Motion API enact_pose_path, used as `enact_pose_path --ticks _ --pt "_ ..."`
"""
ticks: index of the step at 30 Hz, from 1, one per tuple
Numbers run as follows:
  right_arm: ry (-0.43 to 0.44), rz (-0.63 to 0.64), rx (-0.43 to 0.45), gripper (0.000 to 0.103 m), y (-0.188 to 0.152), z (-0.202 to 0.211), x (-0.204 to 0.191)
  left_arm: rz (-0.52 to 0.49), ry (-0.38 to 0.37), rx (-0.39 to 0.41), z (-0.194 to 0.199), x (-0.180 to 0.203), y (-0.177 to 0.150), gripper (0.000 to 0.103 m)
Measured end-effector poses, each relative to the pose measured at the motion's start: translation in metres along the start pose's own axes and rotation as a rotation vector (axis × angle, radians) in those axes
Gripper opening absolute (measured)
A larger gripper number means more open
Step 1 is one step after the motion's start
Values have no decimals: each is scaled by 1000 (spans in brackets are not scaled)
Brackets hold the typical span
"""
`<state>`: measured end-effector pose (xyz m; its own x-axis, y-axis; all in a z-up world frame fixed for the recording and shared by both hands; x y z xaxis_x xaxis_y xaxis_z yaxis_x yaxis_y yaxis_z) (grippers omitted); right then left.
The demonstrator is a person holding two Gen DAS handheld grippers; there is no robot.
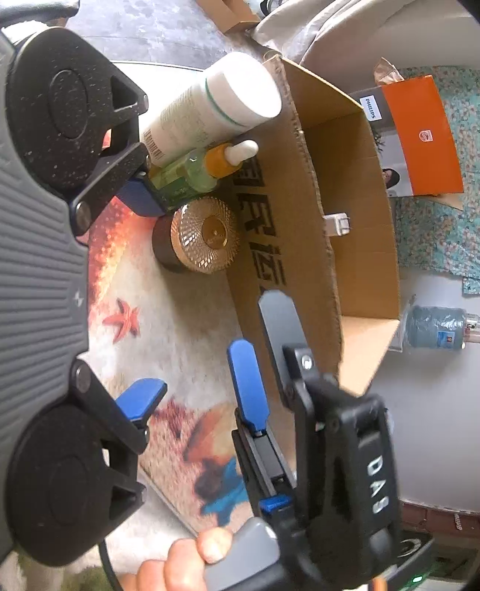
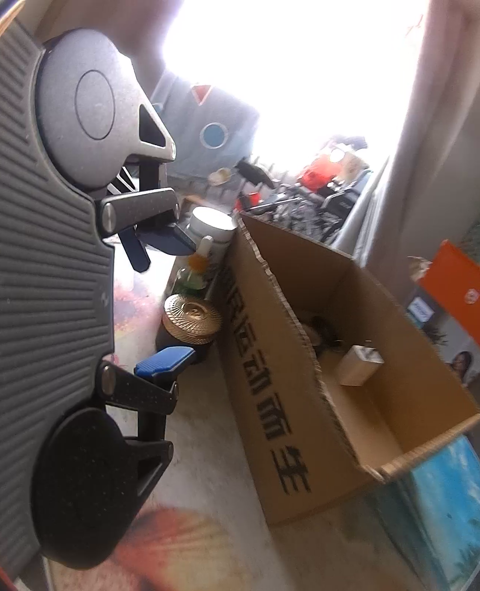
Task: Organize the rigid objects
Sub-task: 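Close both grippers on the sides of the gold-lidded jar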
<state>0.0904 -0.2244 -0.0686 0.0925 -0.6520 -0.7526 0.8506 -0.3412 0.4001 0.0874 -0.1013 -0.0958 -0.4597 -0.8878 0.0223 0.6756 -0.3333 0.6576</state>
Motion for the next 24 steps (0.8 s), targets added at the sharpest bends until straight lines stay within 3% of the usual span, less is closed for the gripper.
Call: enact_pose_path --ticks 4,13,19,24 --pt "-36 20 -40 51 7 -31 3 0 29 14 -19 -11 -5 91" --pt "-88 67 -111 40 20 -81 13 59 -25 14 -42 -24 -8 87" --pt "-88 81 -138 37 20 -95 15 55 -51 31 -43 -23 -8 87" --pt "-108 93 -124 37 19 -80 19 23 -76 25 -46 -10 -8 87"
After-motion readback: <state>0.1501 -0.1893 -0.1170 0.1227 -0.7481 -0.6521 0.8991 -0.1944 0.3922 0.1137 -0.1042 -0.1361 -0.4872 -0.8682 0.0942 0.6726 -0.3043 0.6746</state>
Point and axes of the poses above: each gripper's, at about its wrist camera, not at the fingertips, and z roughly against the way its jaws point, x to its right, y to its top, the point moved 9 cm from there along -z, roughly the way its jaws point
